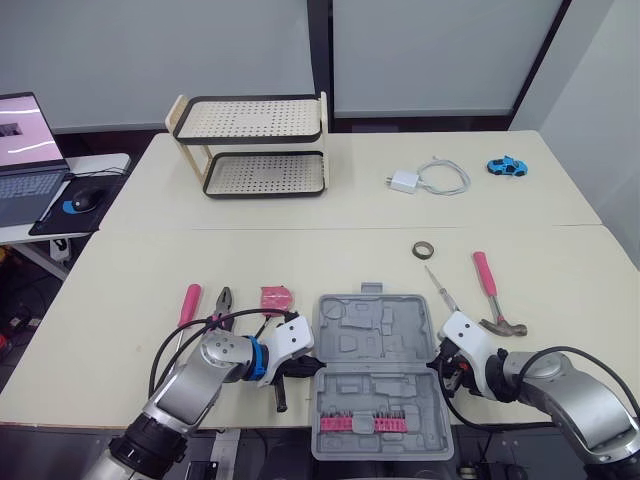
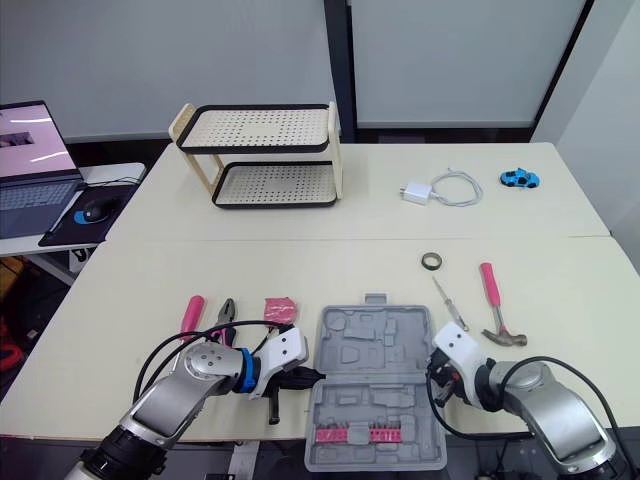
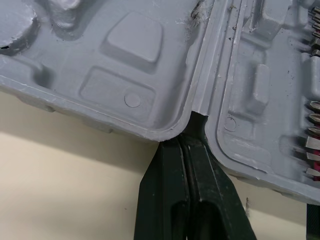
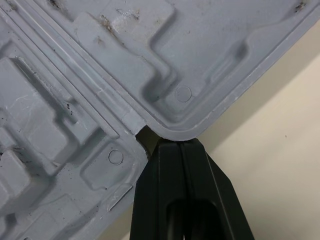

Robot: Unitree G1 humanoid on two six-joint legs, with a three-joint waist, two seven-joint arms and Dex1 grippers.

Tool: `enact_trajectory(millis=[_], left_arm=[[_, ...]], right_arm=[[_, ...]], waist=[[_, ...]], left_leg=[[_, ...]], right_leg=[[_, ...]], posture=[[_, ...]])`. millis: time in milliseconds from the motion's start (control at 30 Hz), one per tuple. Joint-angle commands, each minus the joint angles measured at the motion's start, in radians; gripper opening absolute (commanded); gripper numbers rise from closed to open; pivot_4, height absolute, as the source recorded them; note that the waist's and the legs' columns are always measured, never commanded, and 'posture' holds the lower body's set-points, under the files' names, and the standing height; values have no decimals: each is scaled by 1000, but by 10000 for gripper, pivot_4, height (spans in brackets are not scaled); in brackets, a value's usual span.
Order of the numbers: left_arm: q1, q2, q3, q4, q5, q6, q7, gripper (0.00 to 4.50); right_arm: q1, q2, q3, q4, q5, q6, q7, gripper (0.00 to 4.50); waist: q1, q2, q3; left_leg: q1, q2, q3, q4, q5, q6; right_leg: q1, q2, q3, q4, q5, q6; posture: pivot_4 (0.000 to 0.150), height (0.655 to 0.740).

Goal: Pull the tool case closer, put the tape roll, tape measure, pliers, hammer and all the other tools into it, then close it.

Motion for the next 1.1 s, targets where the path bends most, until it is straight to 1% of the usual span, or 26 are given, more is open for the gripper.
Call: enact_trajectory(millis=[33,400,533,633,733,900,1000,1100], left_arm=[[2,12,-6,-8,-5,-18,-6,135],[14,40,8,-6,-3,-24,6,135],[25,67,26,-11,-8,-34,4,135],[42,99,70,-33,-40,-45,-10,135],[60,132,141,-52,-94,-60,-26,135],[98,205,301,-76,-193,-84,-72,135],[111,249,435,-36,-251,-94,-82,135],[108,288,564,65,-277,-100,-68,135]], right_arm=[[7,-16,-18,-13,11,-17,-4,0],[13,-39,-52,19,8,-55,-11,0],[31,-58,-83,17,2,-84,-14,0],[59,-82,-122,2,-1,-140,-5,0],[100,-113,-169,-16,-8,-241,15,0],[201,-155,-311,-67,14,-399,79,0],[286,-169,-453,-87,29,-511,142,0],[346,-183,-606,-75,48,-600,212,0]], waist=[[0,0,0],[0,0,0],[-1,0,0],[-1,0,0],[0,0,0],[1,0,0],[2,0,0],[2,0,0]], left_leg=[[0,0,0,0,0,0],[0,0,0,0,0,0],[0,0,0,0,0,0],[0,0,0,0,0,0],[0,0,0,0,0,0],[0,1,0,0,0,0],[0,1,0,0,0,0],[0,1,1,0,0,0]], right_leg=[[0,0,0,0,0,0],[0,0,0,0,0,0],[0,0,0,0,0,0],[0,0,0,0,0,0],[0,0,0,0,0,0],[0,0,0,-1,0,0],[0,0,0,-1,0,0],[1,0,0,-1,0,0]], posture=[[1500,7400],[1500,7400],[1500,7400],[1500,7400],[1500,7400],[1500,7400],[1500,7400],[1500,7400]])
